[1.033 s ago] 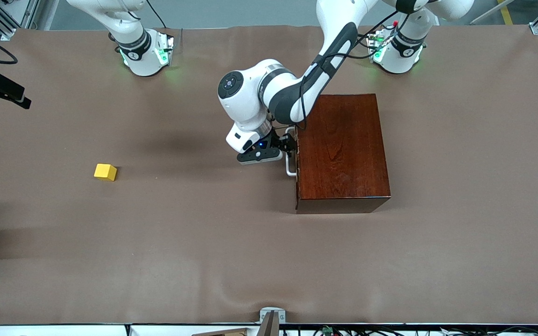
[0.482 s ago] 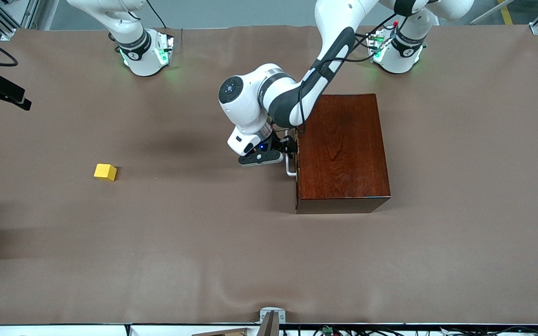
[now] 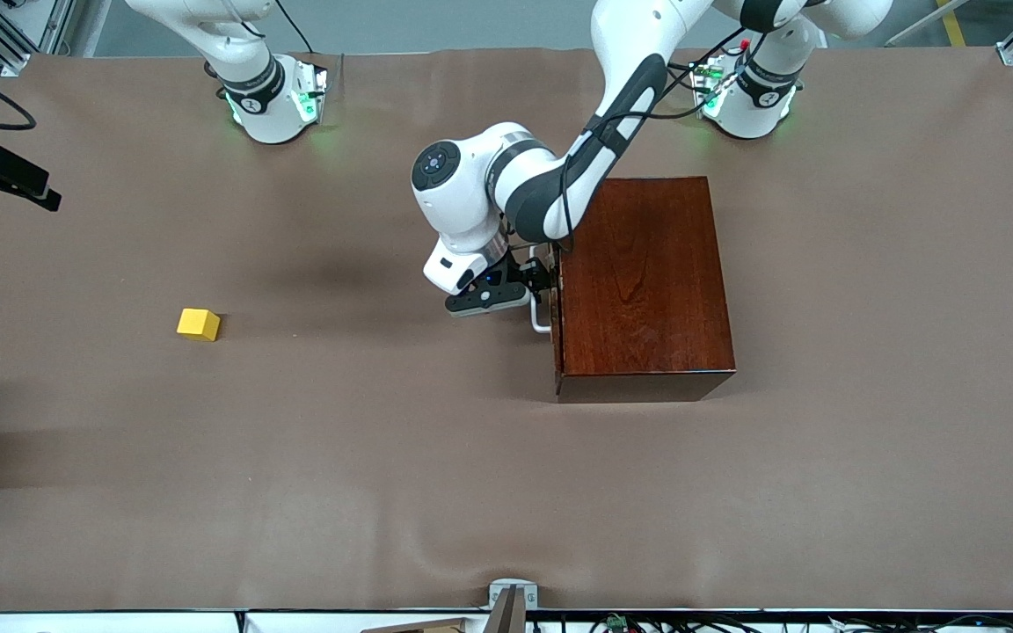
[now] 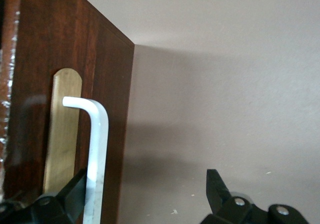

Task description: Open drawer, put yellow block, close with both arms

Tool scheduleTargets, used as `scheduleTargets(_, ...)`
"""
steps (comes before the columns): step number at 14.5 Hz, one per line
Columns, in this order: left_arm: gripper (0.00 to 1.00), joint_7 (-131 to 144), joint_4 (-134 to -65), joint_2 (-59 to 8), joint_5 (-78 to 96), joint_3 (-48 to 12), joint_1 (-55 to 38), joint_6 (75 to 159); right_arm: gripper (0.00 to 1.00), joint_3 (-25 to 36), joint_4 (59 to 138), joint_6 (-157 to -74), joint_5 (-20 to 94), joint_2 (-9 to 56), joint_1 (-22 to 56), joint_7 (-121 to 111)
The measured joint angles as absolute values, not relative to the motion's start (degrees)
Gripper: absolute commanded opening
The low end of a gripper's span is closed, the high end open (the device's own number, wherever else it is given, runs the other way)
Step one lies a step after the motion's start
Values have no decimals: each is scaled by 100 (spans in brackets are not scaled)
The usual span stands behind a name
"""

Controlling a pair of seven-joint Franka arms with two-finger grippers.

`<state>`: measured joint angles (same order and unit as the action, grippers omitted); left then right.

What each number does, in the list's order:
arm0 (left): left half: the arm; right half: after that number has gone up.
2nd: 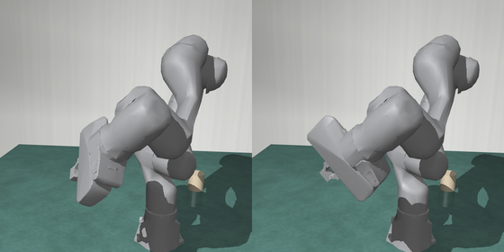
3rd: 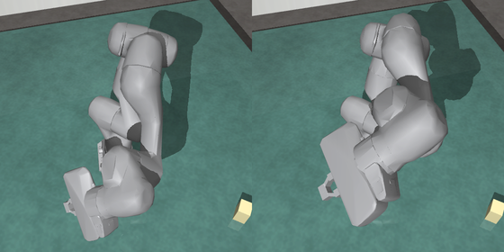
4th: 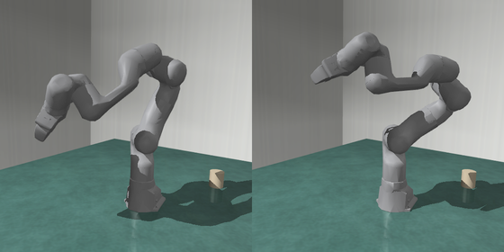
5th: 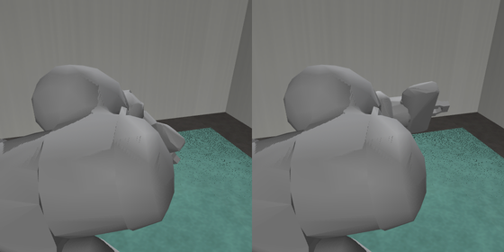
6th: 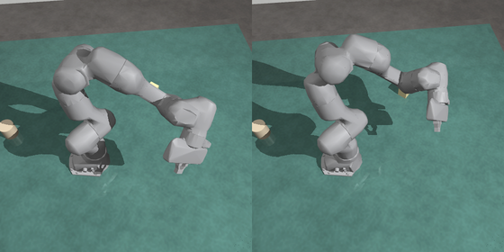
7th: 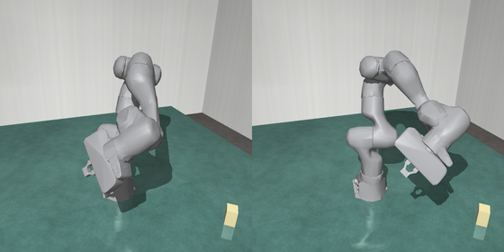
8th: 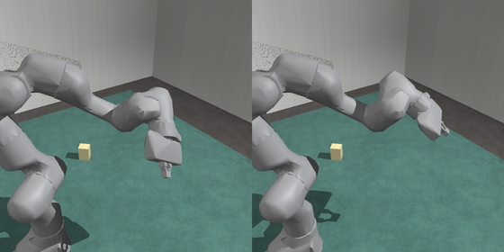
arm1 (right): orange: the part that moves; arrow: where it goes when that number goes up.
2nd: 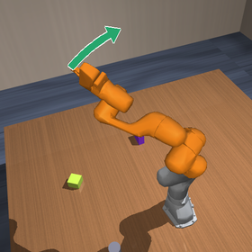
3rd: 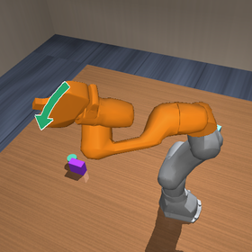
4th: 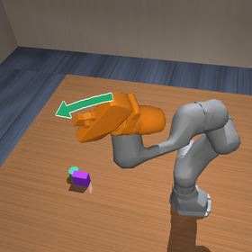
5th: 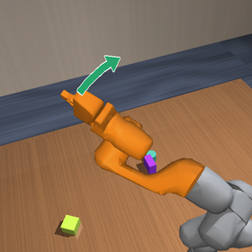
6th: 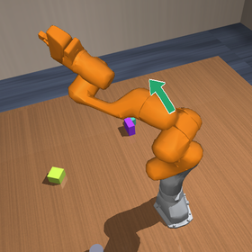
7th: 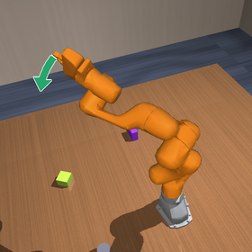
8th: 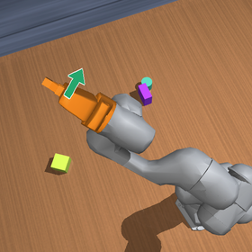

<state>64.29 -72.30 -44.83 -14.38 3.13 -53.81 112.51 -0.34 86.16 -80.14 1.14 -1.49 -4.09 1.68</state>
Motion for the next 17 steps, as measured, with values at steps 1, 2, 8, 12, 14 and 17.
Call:
scheduleTargets(1, 100, 6616, -7231, -4484, -1438, 288, -5383, 11412, 100, -34, 8616, -8015, 114, -145, -409, 168)
scheduleTargets(2, 100, 6808, -7231, -4487, -1435, 246, -5386, 11630, 100, -34, 8615, -8016, 114, -142, -409, 168)
scheduleTargets(8, 100, 7547, -7240, -4531, -1440, 207, -5480, 12244, 100, -42, 8614, -8020, 114, -103, -408, 167)
scheduleTargets(12, 100, 7887, -7255, -4532, -1443, 224, -5484, 12330, 100, -49, 8619, -8019, 112, 34, -408, 166)
scheduleTargets(14, 100, 8016, -7260, -4549, -1443, 213, -5496, 12474, 100, -51, 8618, -8032, 100, 140, -408, 165)
scheduleTargets(17, 100, 8030, -7260, -4551, -1443, 218, -5499, 12484, 100, -49, 8617, -8064, 90, 253, -408, 165)
